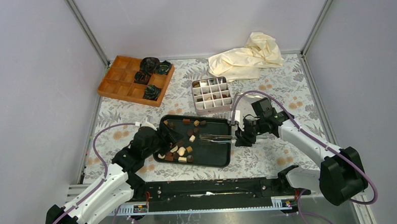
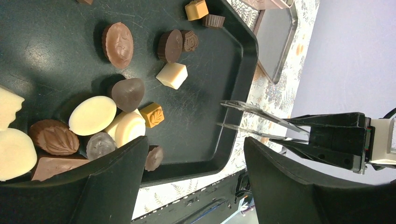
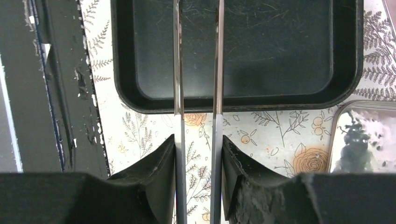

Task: Pack the chocolate
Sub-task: Pick up the fake chocolate from the plate.

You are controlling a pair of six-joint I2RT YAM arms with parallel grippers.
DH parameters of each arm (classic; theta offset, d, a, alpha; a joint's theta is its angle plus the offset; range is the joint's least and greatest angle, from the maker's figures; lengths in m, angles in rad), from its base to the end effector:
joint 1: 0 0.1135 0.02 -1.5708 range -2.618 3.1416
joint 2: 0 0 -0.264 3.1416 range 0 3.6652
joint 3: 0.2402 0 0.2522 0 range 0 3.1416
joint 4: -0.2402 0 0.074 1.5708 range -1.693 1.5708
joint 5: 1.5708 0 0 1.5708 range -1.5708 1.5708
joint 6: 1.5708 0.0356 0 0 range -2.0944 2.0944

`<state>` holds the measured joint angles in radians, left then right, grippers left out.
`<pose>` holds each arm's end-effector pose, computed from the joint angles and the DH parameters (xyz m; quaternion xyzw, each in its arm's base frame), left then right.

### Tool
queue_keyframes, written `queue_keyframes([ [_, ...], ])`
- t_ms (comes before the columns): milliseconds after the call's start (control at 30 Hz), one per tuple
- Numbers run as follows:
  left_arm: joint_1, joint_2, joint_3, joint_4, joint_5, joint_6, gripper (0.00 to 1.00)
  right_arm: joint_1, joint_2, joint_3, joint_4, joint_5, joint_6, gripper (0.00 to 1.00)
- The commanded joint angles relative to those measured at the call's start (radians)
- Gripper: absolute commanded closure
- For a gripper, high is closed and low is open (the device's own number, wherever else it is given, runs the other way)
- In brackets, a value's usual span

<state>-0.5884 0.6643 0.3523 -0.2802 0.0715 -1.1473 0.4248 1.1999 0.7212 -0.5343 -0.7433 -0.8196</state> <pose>0.1271 -0.0879 0.1970 -0.2272 0.8525 -0.3788 0.2796 0.1927 0.1136 0.2149 -0.6033 0.6696 0.2920 0.3200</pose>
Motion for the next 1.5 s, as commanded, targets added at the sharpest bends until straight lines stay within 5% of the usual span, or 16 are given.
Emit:
queue_keyframes([
  [0,-0.007,-0.009,-0.017,0.069,0.01,-0.011,0.18,0.03,0.01,0.054,0.066,0.055,0.081,0.59],
  [1067,-0.008,-0.009,-0.027,0.078,0.001,-0.01,0.18,0.246,0.251,0.241,0.068,0.318,0.223,0.49],
  [1333,-0.008,-0.003,-0.024,0.079,0.002,-0.008,0.18,0.275,0.276,0.264,0.065,0.338,0.236,0.55],
  [1467,-0.008,-0.006,-0.026,0.079,0.002,-0.009,0.18,0.276,0.271,0.272,0.055,0.356,0.234,0.7],
])
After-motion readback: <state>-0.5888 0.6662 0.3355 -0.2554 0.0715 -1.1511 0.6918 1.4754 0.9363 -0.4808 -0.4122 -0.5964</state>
